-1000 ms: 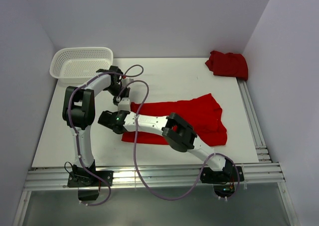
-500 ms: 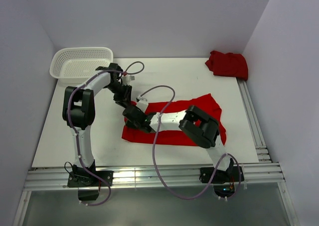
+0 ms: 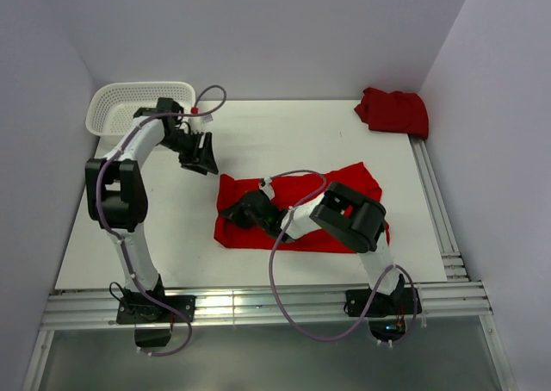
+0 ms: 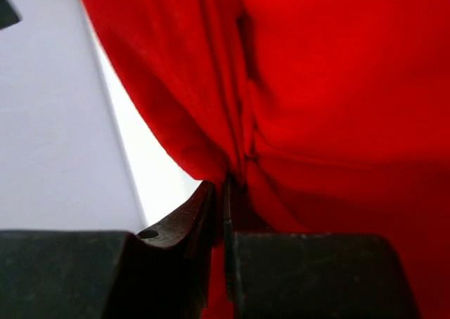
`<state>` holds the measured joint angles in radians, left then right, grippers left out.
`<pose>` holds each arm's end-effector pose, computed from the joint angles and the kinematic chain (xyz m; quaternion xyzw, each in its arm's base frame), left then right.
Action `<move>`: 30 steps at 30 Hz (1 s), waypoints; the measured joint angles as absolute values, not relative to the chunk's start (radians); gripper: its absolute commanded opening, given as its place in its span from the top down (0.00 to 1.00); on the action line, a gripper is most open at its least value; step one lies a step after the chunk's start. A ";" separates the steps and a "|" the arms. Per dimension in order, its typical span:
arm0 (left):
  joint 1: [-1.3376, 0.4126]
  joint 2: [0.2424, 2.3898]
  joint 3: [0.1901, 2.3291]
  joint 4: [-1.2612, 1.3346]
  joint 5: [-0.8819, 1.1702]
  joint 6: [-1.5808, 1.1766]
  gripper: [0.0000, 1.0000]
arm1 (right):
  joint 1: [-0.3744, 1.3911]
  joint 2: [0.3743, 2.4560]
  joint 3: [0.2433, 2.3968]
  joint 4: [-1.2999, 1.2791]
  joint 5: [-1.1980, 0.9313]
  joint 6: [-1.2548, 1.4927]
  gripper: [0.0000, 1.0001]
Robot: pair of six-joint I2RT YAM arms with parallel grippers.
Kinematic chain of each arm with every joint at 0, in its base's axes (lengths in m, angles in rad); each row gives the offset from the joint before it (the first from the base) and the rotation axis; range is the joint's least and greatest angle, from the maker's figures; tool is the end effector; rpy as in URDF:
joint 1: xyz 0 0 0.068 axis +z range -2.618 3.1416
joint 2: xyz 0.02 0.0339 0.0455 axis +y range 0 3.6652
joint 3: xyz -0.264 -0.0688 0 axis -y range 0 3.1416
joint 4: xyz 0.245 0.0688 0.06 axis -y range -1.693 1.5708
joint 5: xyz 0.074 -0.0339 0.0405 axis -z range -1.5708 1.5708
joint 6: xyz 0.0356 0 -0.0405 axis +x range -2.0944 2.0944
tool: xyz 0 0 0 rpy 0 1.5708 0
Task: Roll the t-shirts
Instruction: Roll the tshirt
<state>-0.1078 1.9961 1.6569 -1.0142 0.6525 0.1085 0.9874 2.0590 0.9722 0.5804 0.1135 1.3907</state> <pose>0.3973 -0.0647 0.2292 0.1362 0.9324 -0.3186 0.1029 0.2273 0.3371 0.1047 0.2005 0.8371 0.4519 0.2341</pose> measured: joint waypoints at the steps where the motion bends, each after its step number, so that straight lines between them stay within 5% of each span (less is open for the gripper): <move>1: -0.090 1.985 1.652 -1.015 0.665 0.118 0.42 | 0.985 2.059 0.954 0.607 0.106 1.407 1.00; 14: -0.047 1.990 1.393 -0.948 0.756 0.198 0.48 | 0.964 2.092 0.859 0.818 0.052 1.550 1.00; 30: -0.150 2.073 1.365 -0.783 0.761 0.030 0.60 | 0.953 2.104 0.829 0.884 0.036 1.593 1.00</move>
<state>-0.1505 2.0731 1.3651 -0.7826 0.7609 0.0299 0.9531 2.1040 0.8291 0.8837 0.0357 1.5932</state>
